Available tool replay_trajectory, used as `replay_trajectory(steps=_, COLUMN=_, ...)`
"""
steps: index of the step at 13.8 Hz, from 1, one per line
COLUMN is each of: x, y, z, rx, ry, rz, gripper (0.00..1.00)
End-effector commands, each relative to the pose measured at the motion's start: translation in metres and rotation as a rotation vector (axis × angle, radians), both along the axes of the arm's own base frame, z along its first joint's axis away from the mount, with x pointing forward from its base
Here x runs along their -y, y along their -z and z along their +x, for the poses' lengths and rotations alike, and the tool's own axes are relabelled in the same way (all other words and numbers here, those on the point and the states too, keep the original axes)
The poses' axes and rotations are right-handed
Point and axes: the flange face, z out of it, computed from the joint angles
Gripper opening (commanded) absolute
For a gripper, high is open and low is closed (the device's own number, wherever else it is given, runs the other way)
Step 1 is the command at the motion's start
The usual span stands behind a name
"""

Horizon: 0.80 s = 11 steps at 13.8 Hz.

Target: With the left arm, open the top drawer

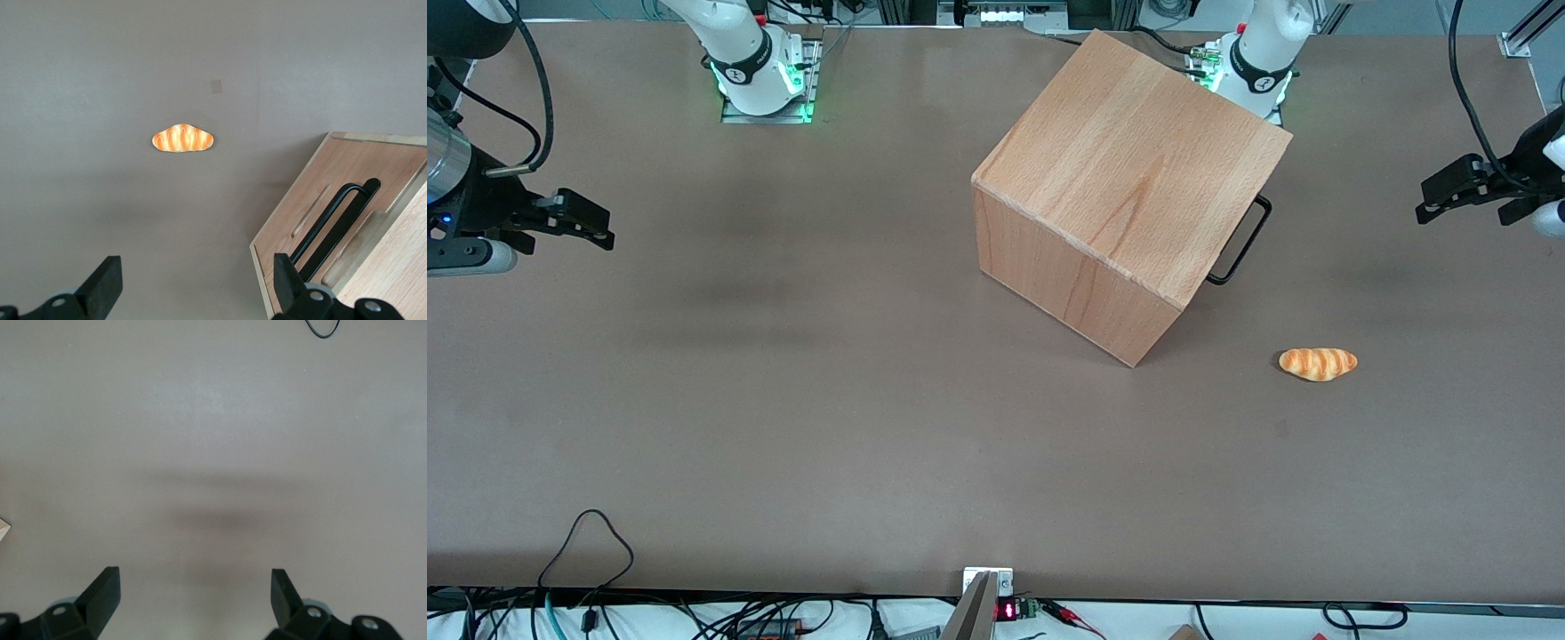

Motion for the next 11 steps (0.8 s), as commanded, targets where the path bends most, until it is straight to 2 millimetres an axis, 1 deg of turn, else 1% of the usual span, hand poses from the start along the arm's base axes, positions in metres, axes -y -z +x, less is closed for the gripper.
replay_trajectory(steps=1, x=0.000, y=-0.004, z=0.000, rx=-0.004, ry=0.027, rz=0.024, gripper=1.00)
replay_trajectory(steps=6, x=0.000, y=-0.003, z=0.001, rx=-0.002, ry=0.027, rz=0.026, gripper=1.00)
replay_trajectory(steps=9, x=0.004, y=0.014, z=0.003, rx=-0.030, ry=0.028, rz=-0.008, gripper=1.00)
replay_trajectory(steps=10, x=0.008, y=0.025, z=0.005, rx=-0.039, ry=0.028, rz=-0.041, gripper=1.00)
replay_trajectory(steps=11, x=0.010, y=0.042, z=0.007, rx=-0.063, ry=0.026, rz=-0.062, gripper=1.00)
